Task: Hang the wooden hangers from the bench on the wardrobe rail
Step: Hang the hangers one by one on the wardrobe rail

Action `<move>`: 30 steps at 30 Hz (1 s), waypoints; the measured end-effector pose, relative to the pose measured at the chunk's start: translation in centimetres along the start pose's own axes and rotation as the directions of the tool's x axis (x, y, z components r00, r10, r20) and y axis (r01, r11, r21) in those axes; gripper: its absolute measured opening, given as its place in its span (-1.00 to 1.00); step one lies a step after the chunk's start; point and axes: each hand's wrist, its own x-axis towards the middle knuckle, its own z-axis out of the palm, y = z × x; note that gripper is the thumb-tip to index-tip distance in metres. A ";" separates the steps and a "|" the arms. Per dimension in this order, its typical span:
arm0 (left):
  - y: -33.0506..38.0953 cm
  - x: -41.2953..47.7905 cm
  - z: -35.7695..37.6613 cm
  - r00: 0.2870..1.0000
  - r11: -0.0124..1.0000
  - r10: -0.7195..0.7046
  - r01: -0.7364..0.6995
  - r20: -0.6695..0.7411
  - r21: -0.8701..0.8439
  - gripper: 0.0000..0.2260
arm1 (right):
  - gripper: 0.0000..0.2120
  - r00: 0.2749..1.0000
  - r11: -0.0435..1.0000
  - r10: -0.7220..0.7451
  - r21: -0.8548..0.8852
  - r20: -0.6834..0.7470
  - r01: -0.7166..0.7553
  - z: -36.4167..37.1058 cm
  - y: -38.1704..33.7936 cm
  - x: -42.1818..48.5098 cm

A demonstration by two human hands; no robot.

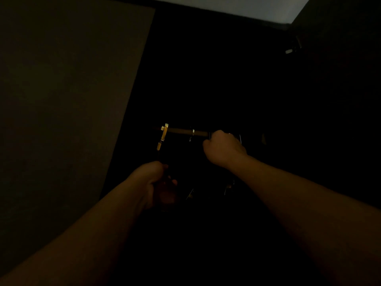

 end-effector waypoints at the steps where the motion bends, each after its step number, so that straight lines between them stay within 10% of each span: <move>1: 0.0 0.0 0.0 1.000 1.000 0.003 -0.003 -0.013 -0.002 -0.77 | -0.79 1.000 1.000 0.003 0.001 -0.011 -0.003 0.0 0.0 0.0; 30: 0.1 -0.4 1.1 0.996 1.000 0.020 -0.019 -0.084 0.013 -0.77 | -0.62 0.975 0.994 -0.008 -0.102 0.220 0.031 -1.1 -0.7 -4.7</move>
